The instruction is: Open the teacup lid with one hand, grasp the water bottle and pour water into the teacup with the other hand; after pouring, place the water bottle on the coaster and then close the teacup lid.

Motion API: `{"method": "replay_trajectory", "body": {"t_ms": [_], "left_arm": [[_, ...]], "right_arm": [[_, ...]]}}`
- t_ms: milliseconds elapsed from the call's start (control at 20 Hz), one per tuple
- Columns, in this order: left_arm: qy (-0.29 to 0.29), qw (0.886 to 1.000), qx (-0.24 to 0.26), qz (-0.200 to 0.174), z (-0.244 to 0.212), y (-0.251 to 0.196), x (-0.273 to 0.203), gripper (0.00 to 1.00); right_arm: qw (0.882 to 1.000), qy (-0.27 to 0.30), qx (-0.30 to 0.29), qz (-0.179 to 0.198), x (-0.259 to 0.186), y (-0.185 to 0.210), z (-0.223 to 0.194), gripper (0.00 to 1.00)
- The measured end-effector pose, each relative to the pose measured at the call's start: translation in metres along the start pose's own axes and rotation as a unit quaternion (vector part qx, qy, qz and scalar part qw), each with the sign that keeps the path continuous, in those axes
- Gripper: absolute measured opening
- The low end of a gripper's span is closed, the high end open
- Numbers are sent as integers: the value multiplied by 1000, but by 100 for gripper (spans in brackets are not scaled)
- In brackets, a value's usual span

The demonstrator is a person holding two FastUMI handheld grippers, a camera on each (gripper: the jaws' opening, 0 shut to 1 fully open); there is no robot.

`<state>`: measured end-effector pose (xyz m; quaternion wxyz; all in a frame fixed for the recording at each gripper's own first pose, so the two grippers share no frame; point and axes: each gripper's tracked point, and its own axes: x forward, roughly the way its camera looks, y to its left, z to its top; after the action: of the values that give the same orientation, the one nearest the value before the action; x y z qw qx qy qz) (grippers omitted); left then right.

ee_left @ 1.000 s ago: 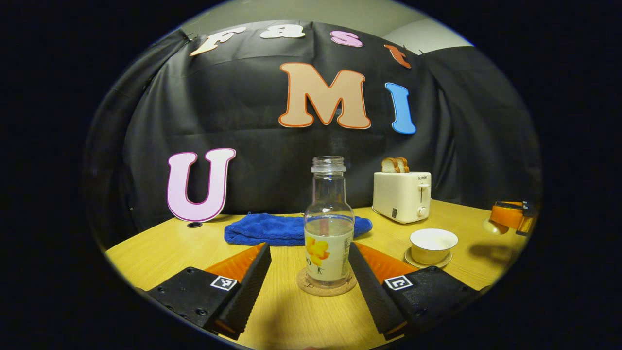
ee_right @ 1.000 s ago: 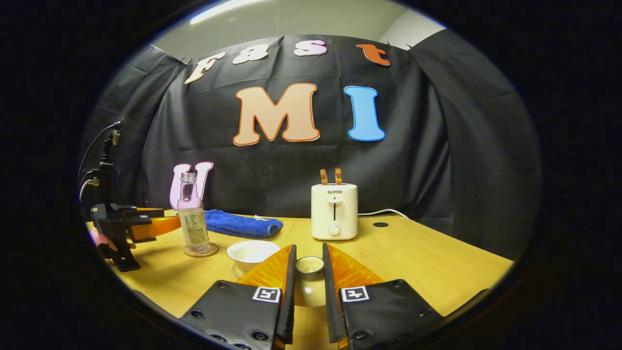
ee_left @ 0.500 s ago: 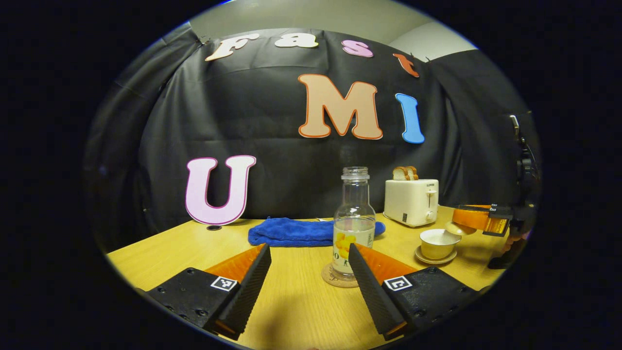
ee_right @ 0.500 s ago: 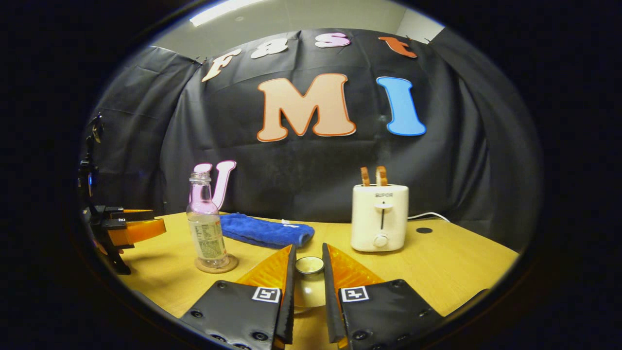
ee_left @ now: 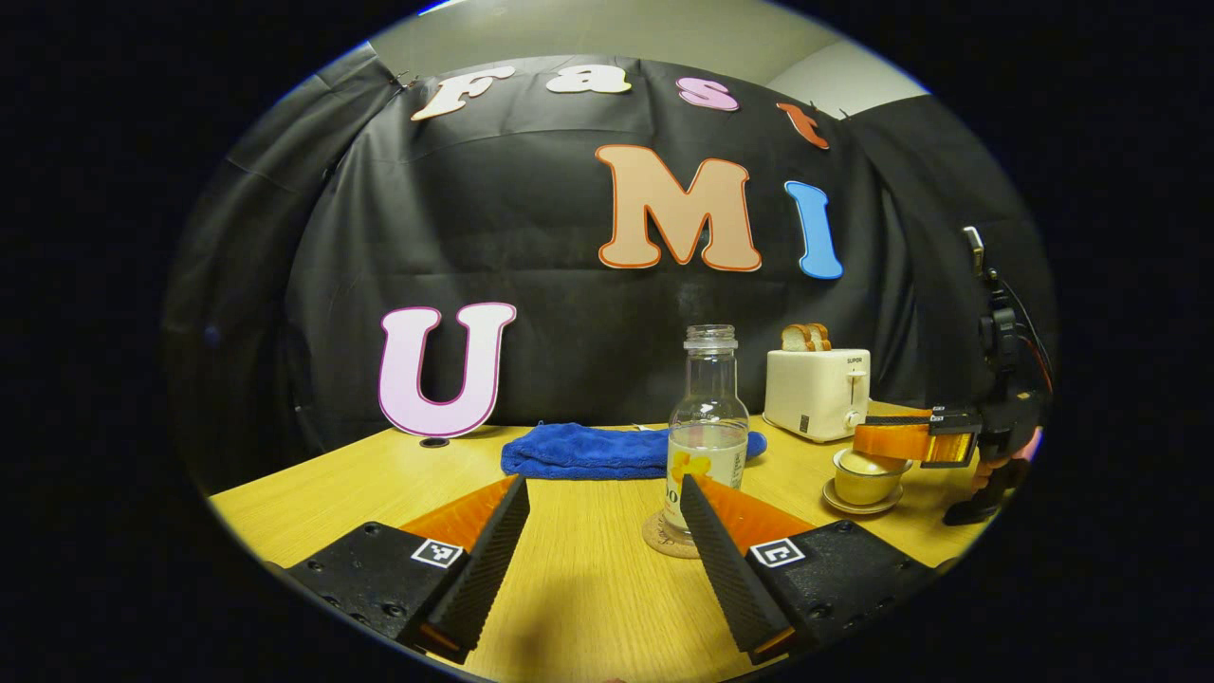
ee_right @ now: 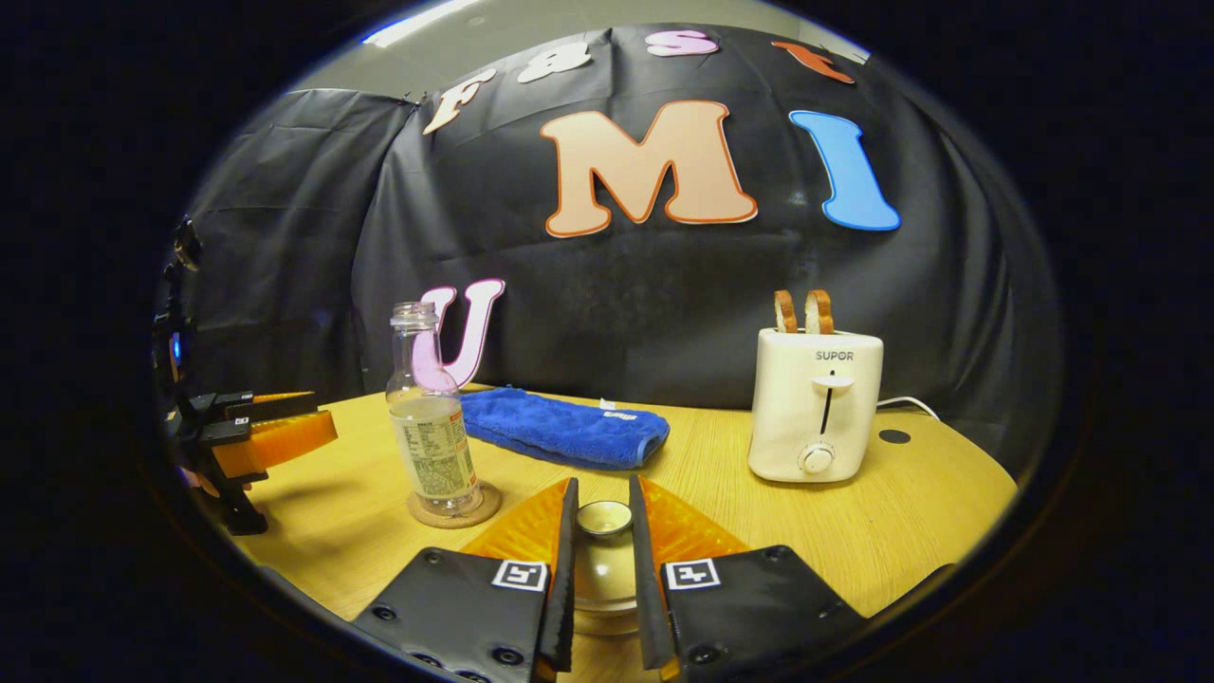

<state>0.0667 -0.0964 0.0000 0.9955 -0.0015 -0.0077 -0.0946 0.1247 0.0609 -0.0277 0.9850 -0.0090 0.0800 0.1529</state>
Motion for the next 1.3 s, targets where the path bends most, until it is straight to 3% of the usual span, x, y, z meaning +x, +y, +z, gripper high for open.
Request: {"method": "replay_trajectory", "body": {"t_ms": [250, 450, 600, 750, 800, 850, 900, 1250, 1300], "left_arm": [[1, 1000, 0, 0, 0, -1, -1, 93], [1, 1000, 0, -1, 0, -1, -2, 94], [2, 1000, 0, -1, 0, -1, -2, 94], [1, 1000, 0, 0, 0, -1, -2, 94], [1, 1000, 0, 0, 0, -1, -2, 94], [1, 1000, 0, 0, 0, -1, -2, 94], [1, 1000, 0, 0, 0, -1, -2, 94], [1, 1000, 0, 1, 1, -1, -2, 94], [1, 1000, 0, 1, 0, 0, -2, 93]], "right_arm": [[1000, 8, 2, -6, -1, -2, -2, 31], [1000, 14, 5, -3, -3, -2, -5, 36], [1000, 16, 1, -5, -6, -1, -5, 77], [1000, -9, 0, -15, -13, -5, 2, 85], [1000, -21, 3, -16, -16, -6, 6, 82], [999, -33, 5, -18, -21, -7, 9, 93], [999, -44, 5, -20, -25, -7, 12, 87], [996, -75, 4, -47, -57, -19, 16, 94], [995, -76, 5, -57, -63, -23, 17, 91]]}}
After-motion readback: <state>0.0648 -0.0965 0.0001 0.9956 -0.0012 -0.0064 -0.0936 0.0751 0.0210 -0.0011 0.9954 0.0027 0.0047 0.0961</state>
